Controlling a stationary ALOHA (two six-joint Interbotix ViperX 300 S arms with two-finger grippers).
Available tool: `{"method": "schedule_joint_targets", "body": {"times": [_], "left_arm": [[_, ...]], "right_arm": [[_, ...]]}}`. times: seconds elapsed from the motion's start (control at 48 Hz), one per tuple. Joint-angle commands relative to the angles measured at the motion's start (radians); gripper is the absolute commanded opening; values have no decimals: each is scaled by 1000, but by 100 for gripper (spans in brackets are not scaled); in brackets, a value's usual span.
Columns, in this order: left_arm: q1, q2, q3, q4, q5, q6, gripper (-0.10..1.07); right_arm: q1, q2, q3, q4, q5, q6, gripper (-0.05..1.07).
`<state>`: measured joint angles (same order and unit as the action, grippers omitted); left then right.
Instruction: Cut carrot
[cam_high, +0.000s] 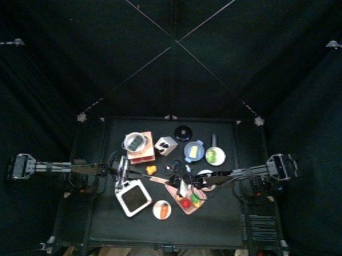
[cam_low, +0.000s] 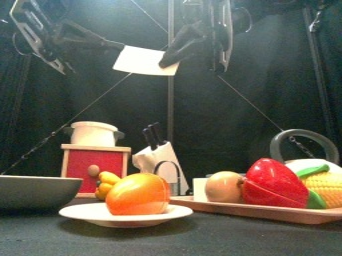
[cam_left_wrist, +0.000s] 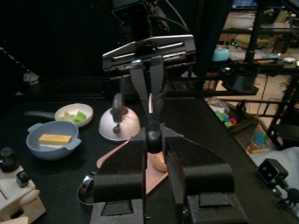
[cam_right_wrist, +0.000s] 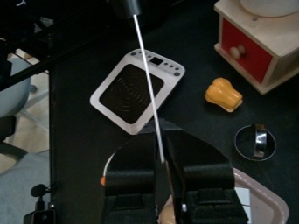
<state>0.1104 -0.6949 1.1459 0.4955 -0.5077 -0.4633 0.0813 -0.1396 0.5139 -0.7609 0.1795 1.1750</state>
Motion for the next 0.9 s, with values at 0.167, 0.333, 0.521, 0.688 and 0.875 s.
{"method": "schedule_joint_targets", "body": {"times": [0.167,0.333,0.521,0.688,0.875], "left_arm": [[-51,14,12,-2,-3,5,37],[-149,38,38,6,17,14,36],[-202,72,29,-6,107,32,25],[-239,98,-5,-48,195,34,14],[-342,121,-38,-126,281,34,15]], "right_arm": [[26,-23,29,8,2,2,32],[66,-5,55,8,2,2,32],[117,37,63,-2,9,-3,32],[160,72,60,-15,17,0,32],[227,126,32,-9,64,0,32]]}}
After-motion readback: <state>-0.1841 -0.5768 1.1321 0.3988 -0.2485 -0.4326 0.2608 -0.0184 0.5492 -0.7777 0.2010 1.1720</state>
